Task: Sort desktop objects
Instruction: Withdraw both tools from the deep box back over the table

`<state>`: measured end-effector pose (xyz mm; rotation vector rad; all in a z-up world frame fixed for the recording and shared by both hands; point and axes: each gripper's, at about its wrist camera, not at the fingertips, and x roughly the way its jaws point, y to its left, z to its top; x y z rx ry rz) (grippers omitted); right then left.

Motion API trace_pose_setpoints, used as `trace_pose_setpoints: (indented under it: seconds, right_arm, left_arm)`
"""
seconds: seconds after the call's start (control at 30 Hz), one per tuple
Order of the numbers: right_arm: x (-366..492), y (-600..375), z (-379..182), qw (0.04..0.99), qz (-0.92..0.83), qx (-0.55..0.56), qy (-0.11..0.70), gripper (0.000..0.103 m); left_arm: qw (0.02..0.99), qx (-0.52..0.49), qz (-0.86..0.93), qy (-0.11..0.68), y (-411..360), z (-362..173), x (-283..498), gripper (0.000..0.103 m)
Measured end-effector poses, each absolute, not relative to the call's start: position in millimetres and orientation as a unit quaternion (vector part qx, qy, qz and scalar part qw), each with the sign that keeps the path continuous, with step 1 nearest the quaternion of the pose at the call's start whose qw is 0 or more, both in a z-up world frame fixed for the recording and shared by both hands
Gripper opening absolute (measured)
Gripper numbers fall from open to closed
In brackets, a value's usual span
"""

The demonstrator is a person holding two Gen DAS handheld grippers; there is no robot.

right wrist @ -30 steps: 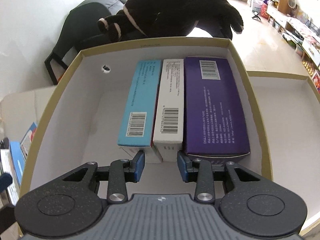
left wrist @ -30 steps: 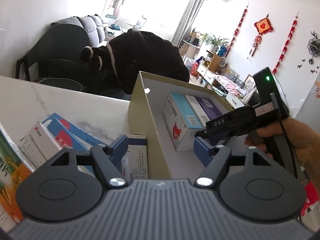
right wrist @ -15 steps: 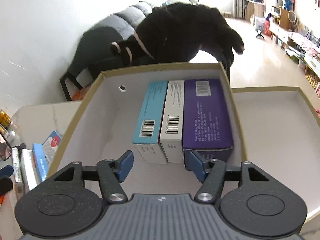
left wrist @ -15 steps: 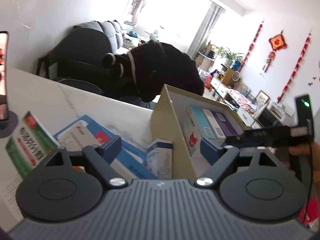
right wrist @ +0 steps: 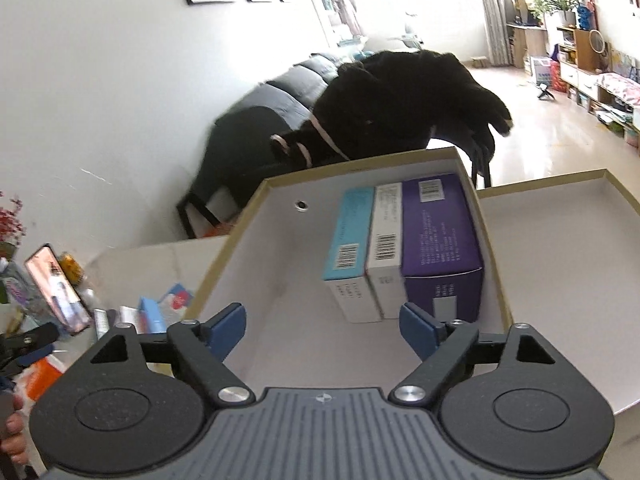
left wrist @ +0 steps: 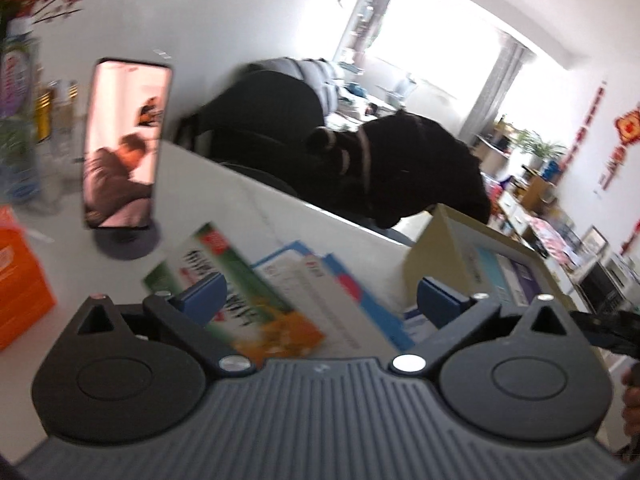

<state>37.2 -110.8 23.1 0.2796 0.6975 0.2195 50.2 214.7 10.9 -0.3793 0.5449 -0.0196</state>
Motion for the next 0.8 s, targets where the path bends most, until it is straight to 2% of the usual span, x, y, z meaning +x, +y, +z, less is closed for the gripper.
trace_pose_setpoints:
  seconds: [0.4,0.5,0.6,0.8]
  right_arm:
    - [-11,-104,18,0.935,0.120,0.168,0.287,0.089]
    - [-23,-103,13,0.928,0.142,0.192,0.284,0.089]
    - [-35,-101,8,0.920,0.162,0.219,0.280,0.095]
    - [-47,-88,1,0.915,0.176,0.222,0.287,0.095]
  left_arm:
    - [0.925,-0.239,0.050,0.292,253,-12,38,0.103]
    - [0.919,-0.249,0.050,0.301,254,-15,42,0.103]
    - [0.916,-0.253,0.048,0.307,253,-19,44,0.103]
    - [0.909,-0.256,0.060,0.322,259,-31,41,0.103]
